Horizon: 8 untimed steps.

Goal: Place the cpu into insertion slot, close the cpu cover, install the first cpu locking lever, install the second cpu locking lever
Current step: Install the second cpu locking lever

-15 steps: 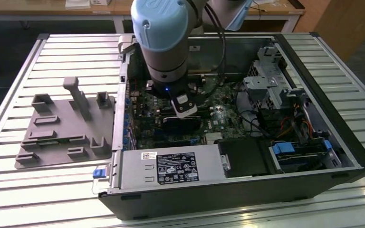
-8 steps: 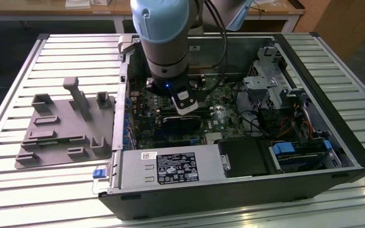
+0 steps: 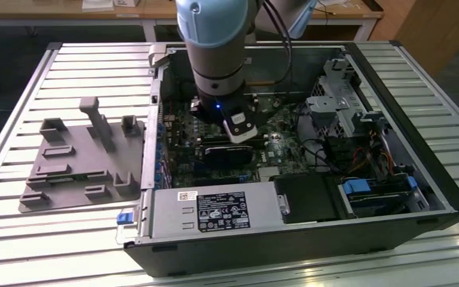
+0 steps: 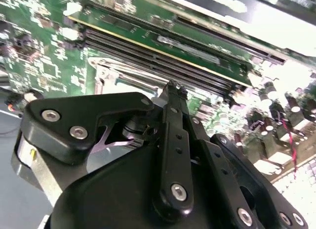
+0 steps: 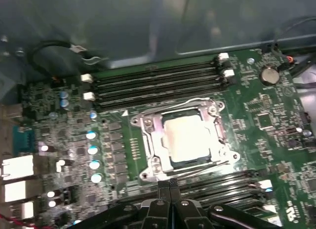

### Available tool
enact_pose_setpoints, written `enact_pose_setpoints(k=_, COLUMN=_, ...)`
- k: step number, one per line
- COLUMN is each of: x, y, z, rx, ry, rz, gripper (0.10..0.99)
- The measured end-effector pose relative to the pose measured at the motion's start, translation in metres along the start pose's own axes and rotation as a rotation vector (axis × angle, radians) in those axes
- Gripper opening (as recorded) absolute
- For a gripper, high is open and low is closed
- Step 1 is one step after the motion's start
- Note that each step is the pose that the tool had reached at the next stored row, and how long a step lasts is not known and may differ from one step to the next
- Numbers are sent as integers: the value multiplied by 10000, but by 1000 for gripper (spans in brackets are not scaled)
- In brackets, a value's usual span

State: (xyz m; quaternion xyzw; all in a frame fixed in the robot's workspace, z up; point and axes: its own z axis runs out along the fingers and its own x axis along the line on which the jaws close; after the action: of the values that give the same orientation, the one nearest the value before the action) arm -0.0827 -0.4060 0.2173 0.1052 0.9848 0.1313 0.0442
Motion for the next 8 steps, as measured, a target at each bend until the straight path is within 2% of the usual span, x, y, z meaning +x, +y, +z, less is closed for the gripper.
enact_pose_setpoints(k=3, x=-69, y=14, z=8, rx=55, ry=-19, rz=23, gripper=102)
enact_pose_setpoints(k=8, x=-148, y=55, z=25, rx=216, ry=-60, rz=37, gripper=102)
